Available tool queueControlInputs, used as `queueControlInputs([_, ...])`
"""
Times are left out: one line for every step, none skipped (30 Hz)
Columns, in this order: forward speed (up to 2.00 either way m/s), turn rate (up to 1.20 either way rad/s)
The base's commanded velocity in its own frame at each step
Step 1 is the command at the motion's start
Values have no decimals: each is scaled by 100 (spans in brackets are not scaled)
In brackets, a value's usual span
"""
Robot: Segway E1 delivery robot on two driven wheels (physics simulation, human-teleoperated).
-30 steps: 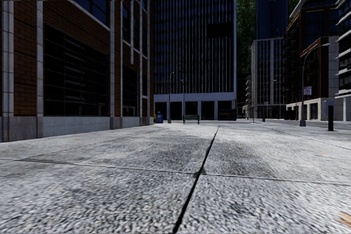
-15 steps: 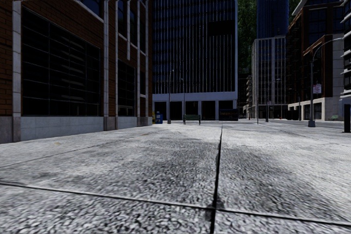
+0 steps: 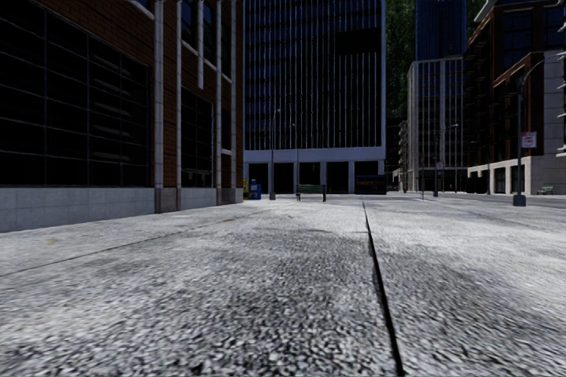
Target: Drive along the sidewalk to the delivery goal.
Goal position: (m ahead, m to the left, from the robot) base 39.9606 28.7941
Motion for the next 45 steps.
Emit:
queueControlInputs([200, 0])
queueControlInputs([200, 0])
queueControlInputs([200, 0])
queueControlInputs([200, 0])
queueControlInputs([200, 0])
queueControlInputs([200, 0])
queueControlInputs([200, 0])
queueControlInputs([200, 0])
queueControlInputs([200, 0])
queueControlInputs([200, 0])
queueControlInputs([200, 0])
queueControlInputs([200, 0])
queueControlInputs([200, 0])
queueControlInputs([200, 0])
queueControlInputs([200, 0])
queueControlInputs([200, 0])
queueControlInputs([200, 0])
queueControlInputs([200, 0])
queueControlInputs([200, 0])
queueControlInputs([200, 0])
queueControlInputs([200, 0])
queueControlInputs([200, 0])
queueControlInputs([200, 0])
queueControlInputs([200, 0])
queueControlInputs([200, 0])
queueControlInputs([200, 0])
queueControlInputs([200, 0])
queueControlInputs([200, 0])
queueControlInputs([200, 0])
queueControlInputs([200, 0])
queueControlInputs([200, 0])
queueControlInputs([200, 0])
queueControlInputs([200, 0])
queueControlInputs([200, 0])
queueControlInputs([200, 0])
queueControlInputs([200, 0])
queueControlInputs([200, 0])
queueControlInputs([200, 0])
queueControlInputs([200, 0])
queueControlInputs([200, 0])
queueControlInputs([200, 0])
queueControlInputs([200, 0])
queueControlInputs([200, 0])
queueControlInputs([200, 0])
queueControlInputs([200, 0])
